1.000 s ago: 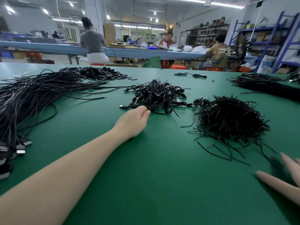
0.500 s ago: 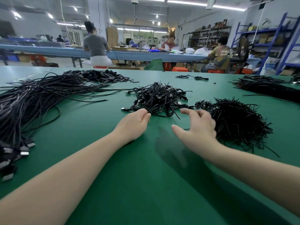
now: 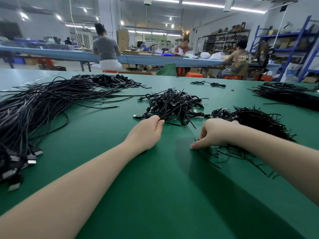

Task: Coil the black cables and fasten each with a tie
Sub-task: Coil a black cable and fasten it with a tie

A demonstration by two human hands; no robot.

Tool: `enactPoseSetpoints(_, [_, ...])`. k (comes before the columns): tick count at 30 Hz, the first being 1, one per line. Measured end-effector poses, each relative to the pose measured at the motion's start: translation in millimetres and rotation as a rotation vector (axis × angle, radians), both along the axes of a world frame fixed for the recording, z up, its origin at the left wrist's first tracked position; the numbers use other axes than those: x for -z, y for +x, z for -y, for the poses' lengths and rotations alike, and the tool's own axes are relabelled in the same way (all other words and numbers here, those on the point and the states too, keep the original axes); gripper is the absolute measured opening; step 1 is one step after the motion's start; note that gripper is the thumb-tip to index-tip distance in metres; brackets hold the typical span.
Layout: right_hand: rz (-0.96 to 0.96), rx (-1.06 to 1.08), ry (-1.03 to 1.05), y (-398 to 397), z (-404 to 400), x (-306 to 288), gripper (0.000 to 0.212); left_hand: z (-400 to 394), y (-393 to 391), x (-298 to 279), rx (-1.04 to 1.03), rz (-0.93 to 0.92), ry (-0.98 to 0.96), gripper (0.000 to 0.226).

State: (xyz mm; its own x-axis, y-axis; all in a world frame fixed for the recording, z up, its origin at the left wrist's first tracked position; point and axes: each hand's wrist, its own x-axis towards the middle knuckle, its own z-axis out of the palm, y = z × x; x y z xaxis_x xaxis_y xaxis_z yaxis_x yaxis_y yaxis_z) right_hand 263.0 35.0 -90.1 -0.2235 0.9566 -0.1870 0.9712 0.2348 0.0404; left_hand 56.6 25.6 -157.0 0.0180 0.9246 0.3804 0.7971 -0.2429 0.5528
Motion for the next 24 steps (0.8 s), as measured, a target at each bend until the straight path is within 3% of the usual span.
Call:
enactPoseSetpoints(6, [-0.086, 0.035, -0.085, -8.4, -0.4, -8.2, 0.042, -0.6, 0.1, -0.5, -0.019, 0.025, 0.021, 0.035])
enactPoseSetpoints(12, [0.002, 0.006, -0.016, -18.9, -1.2, -4.0, 0.021, 1.1, -1.7, -1.2, -0.044, 0.055, 0.054, 0.035])
enactPoseSetpoints(14, [-0.119, -0.042, 0.084, -21.1, -6.4, -2.5, 0.023, 0.7, -3.0, -2.3, -0.057, 0.074, 0.083, 0.036])
enactPoseSetpoints(18, [-0.463, -0.126, 0.350, -32.7, -12.0, 1.6, 0.006, -1.2, -7.6, -5.4, -0.092, 0.123, 0.142, 0.035])
enactPoseSetpoints(21, [-0.556, -0.188, 0.528, -47.1, -18.3, 11.3, 0.028, -3.0, -10.5, -5.5, -0.098, 0.152, 0.146, 0.034])
enactPoseSetpoints(24, [-0.795, -0.260, 0.601, -64.2, -16.6, 14.9, 0.018, -8.0, -11.0, -4.6, -0.109, 0.154, 0.121, 0.034])
